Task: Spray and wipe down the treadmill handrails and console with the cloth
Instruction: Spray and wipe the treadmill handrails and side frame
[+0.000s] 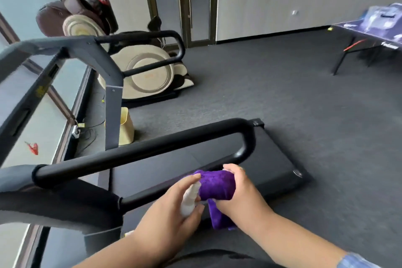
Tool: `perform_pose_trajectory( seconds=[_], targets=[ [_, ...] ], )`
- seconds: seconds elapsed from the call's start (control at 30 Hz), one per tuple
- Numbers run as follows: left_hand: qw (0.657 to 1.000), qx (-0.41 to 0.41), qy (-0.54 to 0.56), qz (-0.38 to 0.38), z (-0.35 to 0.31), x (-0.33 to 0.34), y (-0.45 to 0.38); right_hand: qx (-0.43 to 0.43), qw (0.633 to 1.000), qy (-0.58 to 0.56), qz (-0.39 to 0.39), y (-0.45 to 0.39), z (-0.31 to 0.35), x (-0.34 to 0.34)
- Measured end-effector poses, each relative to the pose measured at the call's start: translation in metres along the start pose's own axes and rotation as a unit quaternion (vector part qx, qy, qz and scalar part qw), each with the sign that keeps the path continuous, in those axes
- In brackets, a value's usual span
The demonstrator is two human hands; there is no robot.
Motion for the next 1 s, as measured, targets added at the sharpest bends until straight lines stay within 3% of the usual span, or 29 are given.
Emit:
perform_pose_trajectory(
  seconds=[0.17,0.37,0.5,0.63,0.73,0.9,1.0],
  targets=[
    [0.999,-0.002,0.014,0.04,-0.041,0.098,-0.044,0.056,0.994,-0.085,-0.032,0.012,-0.087,-0.081],
    [0.99,-0.084,0.114,-0.003,-0.074,0.243,-0.102,0.033,0.995,-0.077,-0.049,0.011,-0.189,-0.198],
    [0.978,-0.111,0.178,-0.006,-0.1,0.308,-0.137,0.005,0.989,-0.141,-0.036,0.0,-0.222,-0.251],
    [0.96,-0.113,0.247,-0.073,-0.117,0.331,-0.172,-0.028,0.962,-0.272,0.012,-0.028,-0.223,-0.273],
    [0.948,-0.121,0.272,-0.114,-0.121,0.327,-0.201,-0.051,0.956,-0.284,0.06,-0.059,-0.221,-0.279],
    [0.933,-0.135,0.299,-0.149,-0.108,0.312,-0.243,-0.084,0.966,-0.195,0.147,-0.112,-0.219,-0.28],
    [0.923,-0.141,0.318,-0.161,-0.087,0.306,-0.262,-0.096,0.977,-0.117,0.15,-0.147,-0.221,-0.276]
  ],
)
Point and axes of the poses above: each hand's wrist, its own y-axis away from the middle knuckle, its own x-axis out of the palm, z = x × y, the point moved 4 cm from there along -y, towards the middle knuckle, and after that the axes turned 15 degrees about y, right-handed, at the moved point
